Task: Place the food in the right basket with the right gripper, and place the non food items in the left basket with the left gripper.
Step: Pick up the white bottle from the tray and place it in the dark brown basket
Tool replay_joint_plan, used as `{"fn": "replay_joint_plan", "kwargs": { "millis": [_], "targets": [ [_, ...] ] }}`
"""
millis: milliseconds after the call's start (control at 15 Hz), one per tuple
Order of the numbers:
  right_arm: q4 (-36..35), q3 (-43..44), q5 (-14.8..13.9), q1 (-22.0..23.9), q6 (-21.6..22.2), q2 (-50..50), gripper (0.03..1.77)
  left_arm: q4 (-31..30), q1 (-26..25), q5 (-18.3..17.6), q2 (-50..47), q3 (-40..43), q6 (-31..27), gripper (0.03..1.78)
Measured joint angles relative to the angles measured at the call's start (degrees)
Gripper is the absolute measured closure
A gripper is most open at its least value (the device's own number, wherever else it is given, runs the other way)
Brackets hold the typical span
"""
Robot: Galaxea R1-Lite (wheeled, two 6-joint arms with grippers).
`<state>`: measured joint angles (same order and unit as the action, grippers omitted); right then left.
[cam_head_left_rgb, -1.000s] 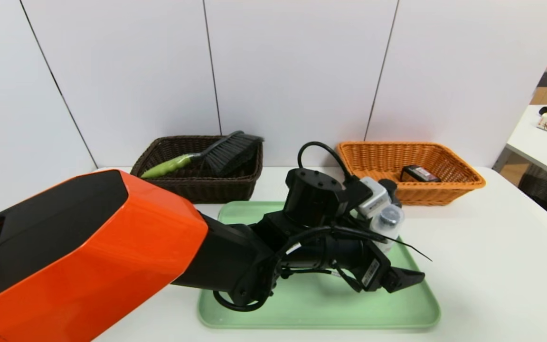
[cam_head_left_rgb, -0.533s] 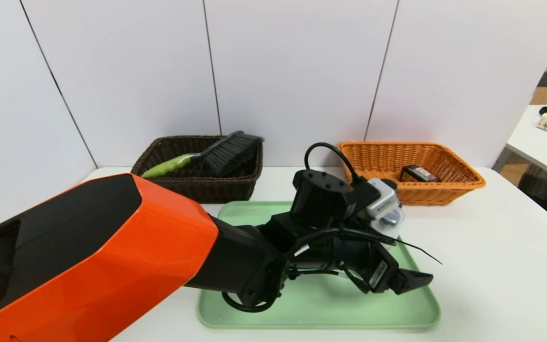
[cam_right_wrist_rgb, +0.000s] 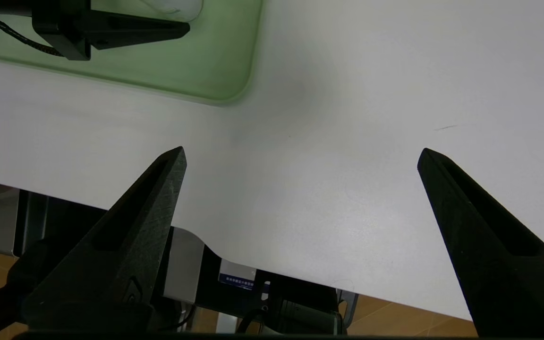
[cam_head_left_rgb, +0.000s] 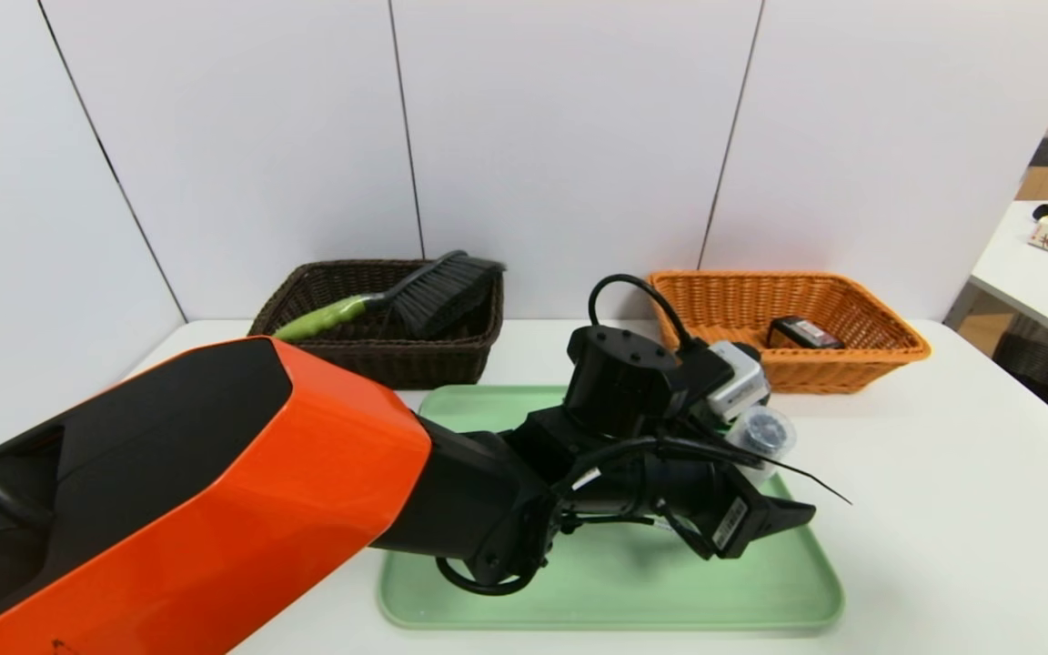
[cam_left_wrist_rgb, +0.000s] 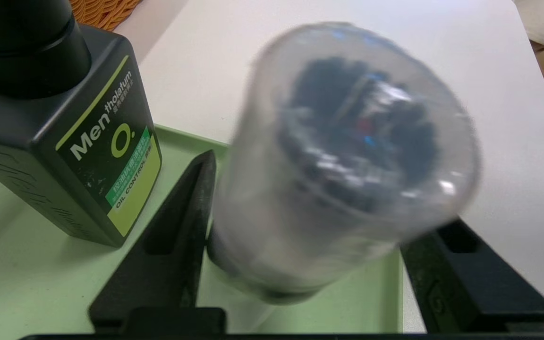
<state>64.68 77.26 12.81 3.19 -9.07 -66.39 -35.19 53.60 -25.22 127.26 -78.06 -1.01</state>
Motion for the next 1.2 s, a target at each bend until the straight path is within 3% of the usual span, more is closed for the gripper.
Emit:
{"fn": "replay_joint_plan", "kwargs": {
  "millis": [267, 800, 1000, 1200],
  "targets": [
    [0.0, -0.1, 0.0, 0.0, 0.0, -0.1, 0.10, 0.0, 0.0, 0.1, 0.3, -0.1, 0.0, 1.16],
    [0.0, -0.2, 0.0, 0.3, 0.2, -0.1, 0.10, 0.3, -1.6, 0.4, -6.2, 0.3, 1.0, 1.16],
    [-0.1, -0.2, 0.1, 0.3, 0.2, -0.1, 0.10, 2.4, -4.8, 0.3, -11.2, -0.9, 1.0, 1.16],
    [-0.1, -0.2, 0.2, 0.3, 0.2, -0.1, 0.10, 9.3, -10.9, 0.3, -15.1, -5.9, 1.0, 1.16]
  ]
}}
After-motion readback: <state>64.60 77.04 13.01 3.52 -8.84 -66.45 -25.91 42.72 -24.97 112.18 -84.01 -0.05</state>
